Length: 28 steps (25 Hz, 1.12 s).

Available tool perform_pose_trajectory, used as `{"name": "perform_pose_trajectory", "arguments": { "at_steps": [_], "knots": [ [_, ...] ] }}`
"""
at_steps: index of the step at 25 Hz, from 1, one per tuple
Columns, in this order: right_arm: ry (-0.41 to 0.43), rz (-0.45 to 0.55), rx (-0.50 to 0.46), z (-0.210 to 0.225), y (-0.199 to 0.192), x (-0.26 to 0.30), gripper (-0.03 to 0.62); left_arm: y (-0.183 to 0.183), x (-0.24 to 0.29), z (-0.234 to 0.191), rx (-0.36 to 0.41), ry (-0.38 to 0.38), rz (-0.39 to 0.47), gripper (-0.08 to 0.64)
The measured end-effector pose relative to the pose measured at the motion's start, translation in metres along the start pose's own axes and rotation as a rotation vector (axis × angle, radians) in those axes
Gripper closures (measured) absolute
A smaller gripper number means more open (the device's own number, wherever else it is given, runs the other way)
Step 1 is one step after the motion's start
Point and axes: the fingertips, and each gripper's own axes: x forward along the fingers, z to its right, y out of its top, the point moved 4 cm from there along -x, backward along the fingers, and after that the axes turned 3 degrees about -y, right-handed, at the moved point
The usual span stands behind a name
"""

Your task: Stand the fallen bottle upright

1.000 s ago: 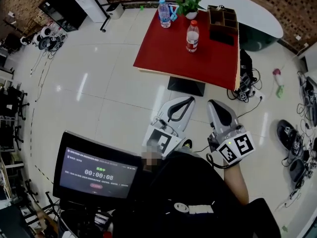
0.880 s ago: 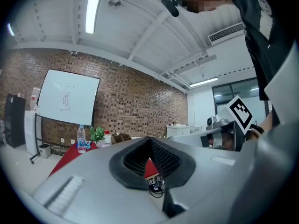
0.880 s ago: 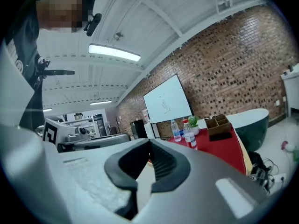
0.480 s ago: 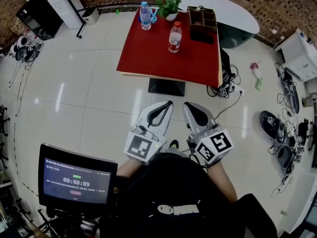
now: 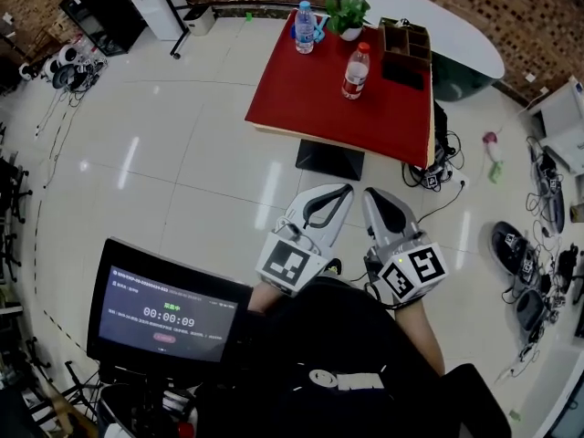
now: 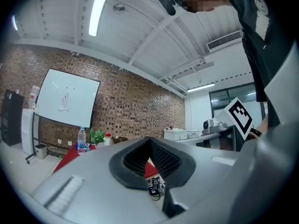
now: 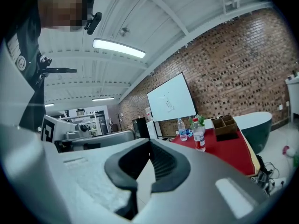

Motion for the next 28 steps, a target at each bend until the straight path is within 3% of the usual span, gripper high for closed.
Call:
{"name": "perform_pose_trajectory", "arguments": {
  "at_steps": [28],
  "knots": [
    [0.003, -0.021, -0.031, 0.0019, -0.0022, 0.0020, 0.589, 0.0002, 0.0050, 0.0029, -0.004, 0.016, -0.022, 0.560]
  ]
}}
